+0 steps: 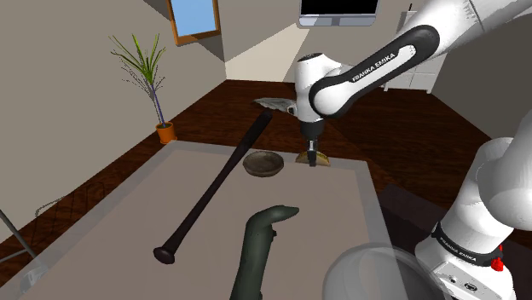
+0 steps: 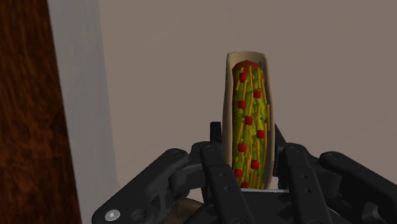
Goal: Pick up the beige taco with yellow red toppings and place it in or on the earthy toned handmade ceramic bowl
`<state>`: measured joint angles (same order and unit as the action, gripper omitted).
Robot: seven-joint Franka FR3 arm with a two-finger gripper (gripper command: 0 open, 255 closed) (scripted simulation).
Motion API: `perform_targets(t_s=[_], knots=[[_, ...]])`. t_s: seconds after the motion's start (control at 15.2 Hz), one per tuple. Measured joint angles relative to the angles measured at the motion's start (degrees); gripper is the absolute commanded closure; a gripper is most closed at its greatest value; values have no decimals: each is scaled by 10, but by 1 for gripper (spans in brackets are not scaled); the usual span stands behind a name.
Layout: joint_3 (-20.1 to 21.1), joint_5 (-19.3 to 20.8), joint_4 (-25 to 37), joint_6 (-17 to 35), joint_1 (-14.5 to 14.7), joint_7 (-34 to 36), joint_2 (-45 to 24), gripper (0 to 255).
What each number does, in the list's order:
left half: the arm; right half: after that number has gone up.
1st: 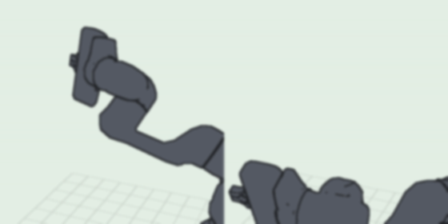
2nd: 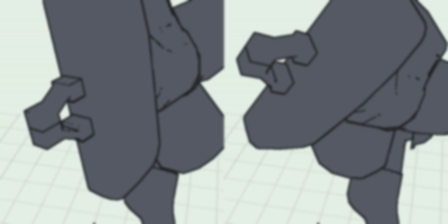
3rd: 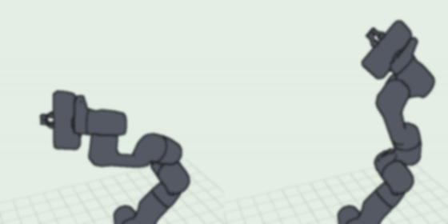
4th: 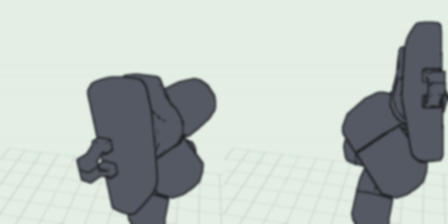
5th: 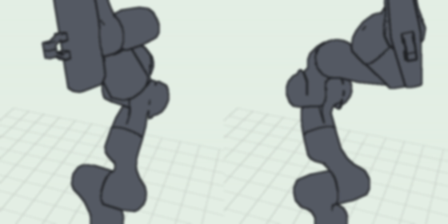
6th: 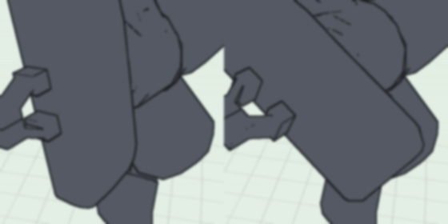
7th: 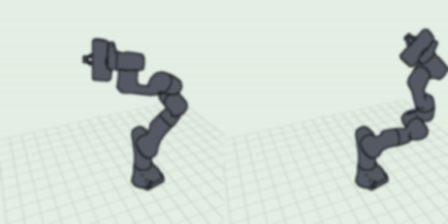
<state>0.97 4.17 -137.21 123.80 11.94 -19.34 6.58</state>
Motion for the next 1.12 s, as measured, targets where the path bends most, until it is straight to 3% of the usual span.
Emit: perform_targets(t_s=[0.2,0.46,1.12], knots=[[0,-1,18,-18,0,-1,-1,255],[3,-1,105,-36,2,2,-69,255],[5,1,419,-120,9,6,-300,255]])
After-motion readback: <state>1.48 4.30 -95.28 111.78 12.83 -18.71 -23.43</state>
